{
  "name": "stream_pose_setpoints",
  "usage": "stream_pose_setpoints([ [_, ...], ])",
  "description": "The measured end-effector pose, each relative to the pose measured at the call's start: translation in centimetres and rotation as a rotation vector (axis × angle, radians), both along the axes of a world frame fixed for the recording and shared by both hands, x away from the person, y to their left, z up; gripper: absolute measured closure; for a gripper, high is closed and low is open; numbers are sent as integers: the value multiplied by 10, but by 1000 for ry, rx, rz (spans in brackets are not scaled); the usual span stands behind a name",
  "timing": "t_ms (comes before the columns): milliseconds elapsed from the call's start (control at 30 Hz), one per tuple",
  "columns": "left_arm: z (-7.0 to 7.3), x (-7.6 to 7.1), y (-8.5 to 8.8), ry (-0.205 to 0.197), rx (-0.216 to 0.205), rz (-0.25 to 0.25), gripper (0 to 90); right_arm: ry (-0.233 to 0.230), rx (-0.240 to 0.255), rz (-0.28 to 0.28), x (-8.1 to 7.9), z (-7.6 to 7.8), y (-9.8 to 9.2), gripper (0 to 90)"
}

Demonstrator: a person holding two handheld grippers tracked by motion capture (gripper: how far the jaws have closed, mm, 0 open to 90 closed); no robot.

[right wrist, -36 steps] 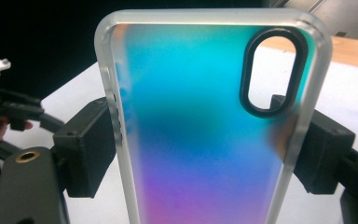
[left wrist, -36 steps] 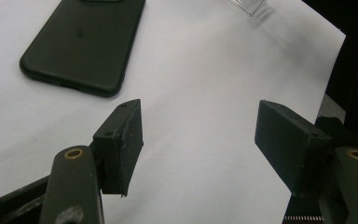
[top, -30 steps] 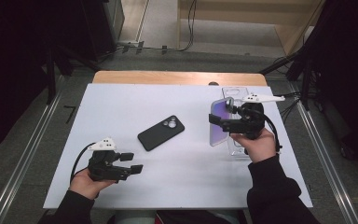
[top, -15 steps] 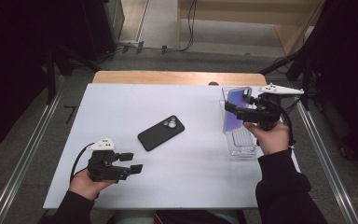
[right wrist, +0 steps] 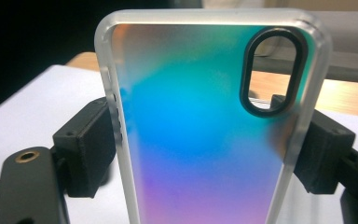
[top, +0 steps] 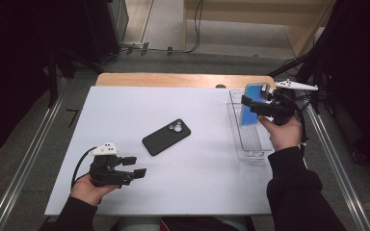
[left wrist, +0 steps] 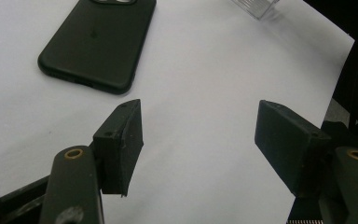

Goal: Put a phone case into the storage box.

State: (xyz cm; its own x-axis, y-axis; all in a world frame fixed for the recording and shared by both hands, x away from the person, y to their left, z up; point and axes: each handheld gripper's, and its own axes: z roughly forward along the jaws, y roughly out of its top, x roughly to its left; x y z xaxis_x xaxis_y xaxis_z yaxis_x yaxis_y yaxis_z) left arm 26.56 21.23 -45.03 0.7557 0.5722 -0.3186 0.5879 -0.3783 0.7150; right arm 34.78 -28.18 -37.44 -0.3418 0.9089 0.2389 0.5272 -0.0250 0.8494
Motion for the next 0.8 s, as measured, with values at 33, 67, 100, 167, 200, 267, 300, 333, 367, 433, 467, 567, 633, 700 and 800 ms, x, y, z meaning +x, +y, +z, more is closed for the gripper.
stream_pose_setpoints([
  [33,0,0,0,1,-1,-2,328,0,-2,-9,3,-1,-2,167],
  [67,0,0,0,0,0,-3,328,-3,-2,-16,6,-1,-4,167],
  [100,0,0,0,-1,1,-2,328,-7,-7,-24,8,-1,-5,167],
  [167,-1,1,0,2,2,1,328,-14,-22,-38,13,0,-7,167],
  [200,-1,1,0,2,0,2,328,-14,-27,-44,17,0,-8,167],
  [267,-1,2,-1,4,2,-3,328,-10,-29,-50,24,-1,-9,166],
  [300,-1,1,-1,1,3,-4,328,-5,-31,-56,27,-2,-9,166],
  [333,-1,2,-1,2,-1,-5,328,-4,-34,-58,31,-3,-9,166],
  [367,-1,2,-1,2,-1,-3,328,-8,-37,-61,35,-5,-9,166],
  [433,-1,2,-2,5,-3,-4,328,2,-39,-74,42,-7,-9,166],
  [467,-1,1,-2,3,-5,-5,328,1,-36,-79,46,-9,-10,166],
  [567,-1,1,-1,0,-5,-6,328,14,-39,-99,57,-12,-9,166],
  [633,-1,1,-1,2,-6,-5,328,21,-58,-108,64,-13,-8,165],
  [700,-1,2,-1,4,-5,-6,328,26,-60,-116,70,-14,-8,166],
  [800,-1,1,-2,1,-8,-3,328,25,-68,-118,80,-17,-8,166],
])
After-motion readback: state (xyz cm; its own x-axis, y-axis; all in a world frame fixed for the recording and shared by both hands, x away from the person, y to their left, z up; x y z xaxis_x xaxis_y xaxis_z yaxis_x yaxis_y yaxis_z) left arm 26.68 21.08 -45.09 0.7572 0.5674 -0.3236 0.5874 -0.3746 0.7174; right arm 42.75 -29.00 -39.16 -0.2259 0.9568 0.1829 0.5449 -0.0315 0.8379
